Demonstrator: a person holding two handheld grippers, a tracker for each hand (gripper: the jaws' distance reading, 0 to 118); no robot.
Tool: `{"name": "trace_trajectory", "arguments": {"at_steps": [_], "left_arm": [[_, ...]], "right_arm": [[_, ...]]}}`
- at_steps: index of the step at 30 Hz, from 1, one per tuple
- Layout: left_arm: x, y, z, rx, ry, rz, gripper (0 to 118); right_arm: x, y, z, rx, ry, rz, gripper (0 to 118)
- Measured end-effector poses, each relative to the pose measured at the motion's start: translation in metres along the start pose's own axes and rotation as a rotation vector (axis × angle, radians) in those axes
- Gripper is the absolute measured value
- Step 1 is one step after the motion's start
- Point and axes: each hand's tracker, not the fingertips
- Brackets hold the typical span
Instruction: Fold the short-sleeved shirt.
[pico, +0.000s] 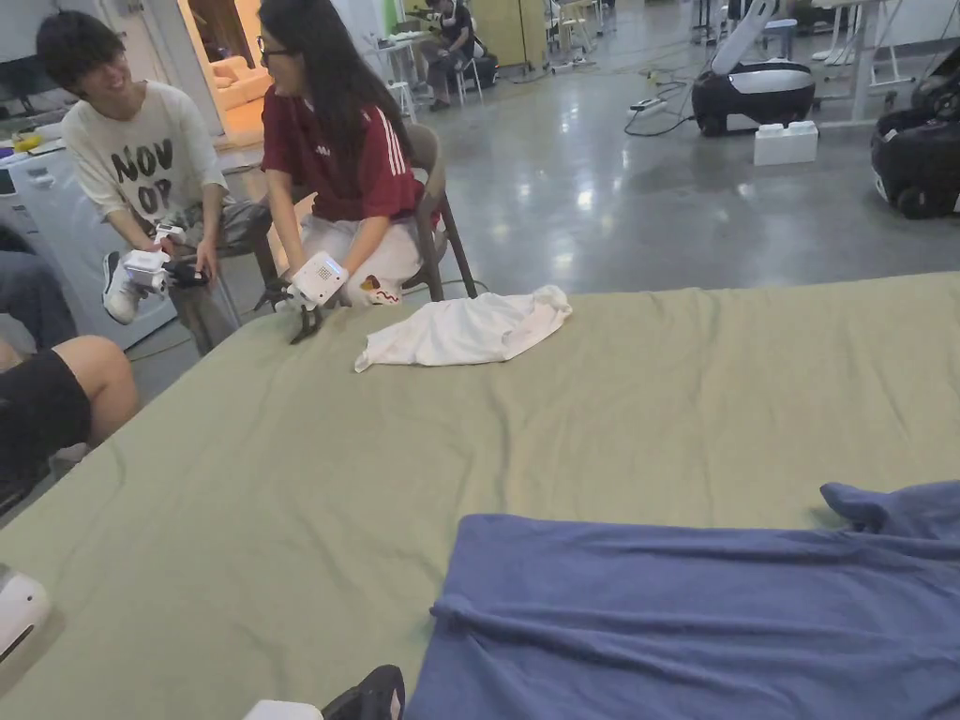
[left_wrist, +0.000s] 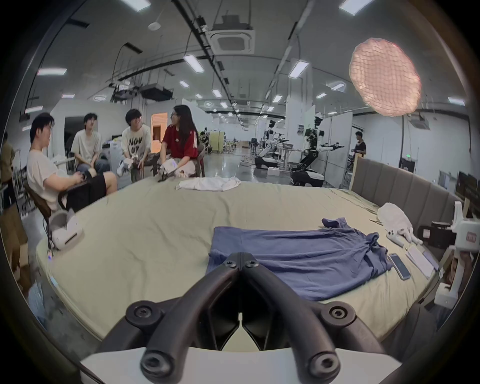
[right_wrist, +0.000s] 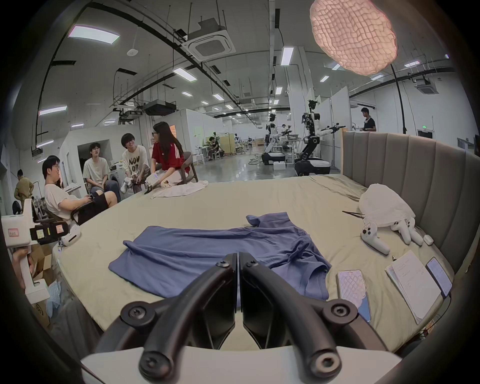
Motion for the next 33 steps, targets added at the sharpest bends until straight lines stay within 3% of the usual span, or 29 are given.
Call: {"name": "trace_trajectory", "arguments": {"at_steps": [2,5,6,10,13,14,15,16,19,21,24,26,28,30,32,33], "left_arm": [[-0.011,-0.006,-0.016,-0.007,-0.004,0.055,3],[-0.033,-0.019,-0.071,-0.209,-0.035,0.148,62],[-0.039,-0.029,-0.095,-0.277,-0.038,0.187,65],[-0.052,-0.060,-0.171,-0.426,0.048,0.156,55],[-0.049,-0.073,-0.199,-0.489,0.074,0.147,41],[-0.046,-0.074,-0.201,-0.465,0.066,0.131,33],[-0.040,-0.072,-0.197,-0.450,0.050,0.093,14],[-0.035,-0.070,-0.199,-0.464,0.038,0.046,5],[-0.017,-0.073,-0.206,-0.520,0.064,-0.103,5],[-0.013,-0.075,-0.212,-0.530,0.062,-0.123,5],[-0.019,-0.077,-0.213,-0.530,0.059,-0.091,5],[-0.022,-0.076,-0.211,-0.528,0.049,-0.067,5],[-0.024,-0.075,-0.211,-0.530,0.044,-0.055,5],[-0.023,-0.074,-0.212,-0.537,0.042,-0.052,5],[-0.023,-0.075,-0.212,-0.541,0.042,-0.066,5],[-0.023,-0.076,-0.212,-0.539,0.040,-0.072,5]], "right_arm": [[0.001,-0.002,0.000,-0.012,0.003,-0.004,0],[0.011,-0.010,0.000,-0.031,0.007,-0.025,0],[0.011,-0.012,0.000,-0.038,0.007,-0.029,0],[0.017,-0.018,0.005,-0.075,-0.002,-0.027,0],[0.025,-0.023,0.010,-0.114,-0.032,-0.002,0],[0.028,-0.024,0.011,-0.124,-0.046,0.000,0],[0.032,-0.026,0.011,-0.131,-0.059,-0.006,0],[0.036,-0.027,0.010,-0.145,-0.074,-0.018,0],[0.053,-0.031,-0.012,-0.241,-0.162,-0.049,5],[0.080,-0.039,-0.046,-0.306,-0.205,-0.096,9],[0.112,-0.052,-0.101,-0.368,-0.190,-0.233,84],[0.132,-0.062,-0.134,-0.400,-0.235,-0.304,82],[0.140,-0.073,-0.162,-0.448,-0.273,-0.295,78],[0.142,-0.086,-0.182,-0.564,-0.294,-0.240,56],[0.137,-0.085,-0.175,-0.493,-0.297,-0.201,46],[0.134,-0.081,-0.171,-0.504,-0.266,-0.209,17]]}}
